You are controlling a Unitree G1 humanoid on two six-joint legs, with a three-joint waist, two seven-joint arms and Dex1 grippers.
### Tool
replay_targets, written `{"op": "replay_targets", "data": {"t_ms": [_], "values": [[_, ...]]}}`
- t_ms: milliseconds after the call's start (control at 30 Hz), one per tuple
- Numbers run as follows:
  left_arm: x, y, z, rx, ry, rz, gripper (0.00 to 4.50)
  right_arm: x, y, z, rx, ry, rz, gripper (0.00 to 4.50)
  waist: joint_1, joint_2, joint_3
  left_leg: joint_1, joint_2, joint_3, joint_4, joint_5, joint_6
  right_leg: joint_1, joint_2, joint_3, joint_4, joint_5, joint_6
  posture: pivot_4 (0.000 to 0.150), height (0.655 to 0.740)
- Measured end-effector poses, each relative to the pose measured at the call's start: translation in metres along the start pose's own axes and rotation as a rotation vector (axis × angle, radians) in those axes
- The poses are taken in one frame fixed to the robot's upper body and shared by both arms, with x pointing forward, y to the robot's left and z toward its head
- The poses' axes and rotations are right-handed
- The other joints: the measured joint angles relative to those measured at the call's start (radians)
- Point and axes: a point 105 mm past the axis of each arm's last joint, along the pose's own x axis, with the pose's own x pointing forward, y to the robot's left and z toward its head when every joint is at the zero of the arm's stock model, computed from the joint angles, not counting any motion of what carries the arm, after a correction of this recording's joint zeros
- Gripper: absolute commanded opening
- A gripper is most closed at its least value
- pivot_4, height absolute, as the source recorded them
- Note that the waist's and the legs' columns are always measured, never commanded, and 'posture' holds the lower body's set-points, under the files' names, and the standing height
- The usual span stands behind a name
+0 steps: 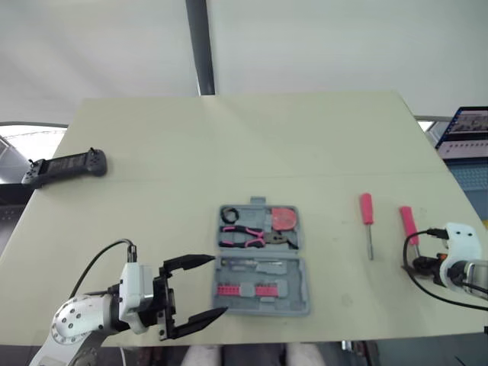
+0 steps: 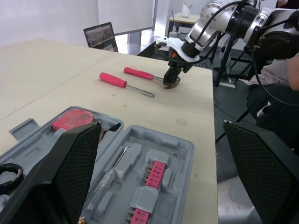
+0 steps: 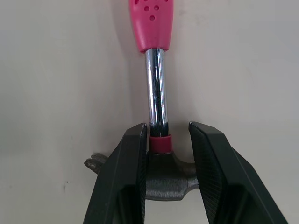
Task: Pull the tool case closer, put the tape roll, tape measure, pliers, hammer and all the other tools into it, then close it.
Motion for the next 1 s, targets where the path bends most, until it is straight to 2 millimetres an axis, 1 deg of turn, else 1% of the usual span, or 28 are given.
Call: {"op": "replay_targets", "data": {"t_ms": [67,100,133,500,600,667,700,733,767,833,900,933,1000], "values": [[-0.001,-0.001,0.000,0.001,-0.001,-0.001,4.50,0.000,0.001,-0.001,0.012,-0.004,0.009,0.62,0.000,0.000,0.000,0.000,0.000,0.000,0.000,0.000,0.000,0.000,0.000,0.000,-0.001,0.000,0.000,0.150,0.7400],[-0.001,-0.001,0.000,0.003,-0.002,-0.003,4.50,0.000,0.002,0.001,0.011,-0.014,0.010,0.16,0.000,0.000,0.000,0.000,0.000,0.000,0.000,0.000,0.000,0.000,0.000,0.000,-0.001,0.000,0.000,0.150,0.7400],[-0.001,-0.001,0.000,0.006,-0.004,-0.005,4.50,-0.001,0.001,0.001,0.014,-0.015,0.009,0.03,0.001,0.000,0.000,0.000,0.000,0.000,0.000,0.000,0.000,0.001,0.000,0.000,-0.001,0.000,0.000,0.150,0.7400],[-0.003,-0.004,-0.002,-0.003,-0.003,0.006,4.50,-0.001,0.001,0.003,0.016,-0.019,0.011,0.03,0.000,-0.001,0.000,0.000,0.000,-0.001,0.000,0.000,0.000,0.001,0.000,0.000,-0.001,0.000,0.000,0.150,0.7400],[-0.005,-0.001,-0.004,-0.015,-0.003,0.030,4.50,-0.004,0.001,0.006,-0.016,-0.010,0.009,0.03,0.000,0.001,0.001,-0.001,0.000,0.000,0.000,0.000,0.000,0.000,0.000,0.000,-0.001,0.000,0.000,0.150,0.7400],[-0.011,0.003,-0.006,-0.030,-0.003,0.068,4.50,-0.012,0.004,0.012,-0.081,-0.004,0.021,0.03,-0.001,0.005,0.002,-0.003,0.000,0.000,0.000,0.000,0.000,-0.003,0.000,0.000,-0.001,0.000,0.000,0.150,0.7400],[-0.014,0.004,-0.008,-0.036,0.002,0.082,4.50,-0.020,0.007,0.019,-0.146,-0.005,0.027,0.03,-0.002,0.008,0.002,-0.006,0.000,0.000,0.001,0.000,0.000,-0.006,0.000,0.000,0.001,0.000,0.001,0.150,0.7400],[-0.016,0.005,-0.007,-0.033,0.003,0.087,4.50,-0.027,0.008,0.025,-0.195,-0.013,0.027,0.03,-0.003,0.009,0.002,-0.009,0.000,0.001,0.001,0.000,0.001,-0.010,0.000,0.001,0.002,0.000,0.001,0.150,0.7400],[-0.017,0.006,-0.007,-0.029,0.003,0.091,4.50,-0.033,0.011,0.030,-0.242,-0.017,0.032,0.03,-0.003,0.009,0.002,-0.012,0.000,0.001,0.002,0.001,0.000,-0.014,0.000,0.001,0.004,0.000,0.001,0.150,0.7400],[-0.020,0.008,-0.008,-0.038,0.002,0.098,4.50,-0.044,0.023,0.039,-0.330,-0.032,0.066,0.03,-0.002,0.008,0.003,-0.013,0.000,0.001,0.001,0.002,0.000,-0.016,0.000,0.000,0.006,0.000,0.001,0.150,0.7400],[-0.024,0.009,-0.010,-0.048,0.006,0.105,4.50,-0.052,0.038,0.038,-0.407,-0.008,0.122,0.03,-0.002,0.008,0.003,-0.013,0.000,0.001,0.001,0.003,0.000,-0.017,0.000,0.000,0.007,0.000,0.001,0.150,0.7400],[-0.027,0.009,-0.011,-0.048,0.013,0.108,4.50,-0.060,0.053,0.034,-0.496,0.033,0.173,0.03,-0.002,0.008,0.004,-0.013,0.000,0.001,0.001,0.004,0.000,-0.018,0.000,0.000,0.008,0.000,0.001,0.150,0.7400],[-0.033,0.011,-0.012,-0.045,0.031,0.112,4.50,-0.073,0.078,0.027,-0.622,0.069,0.267,0.03,-0.002,0.007,0.005,-0.013,0.000,0.000,0.002,0.004,0.000,-0.017,0.000,0.000,0.009,0.000,0.001,0.150,0.7400]]}}
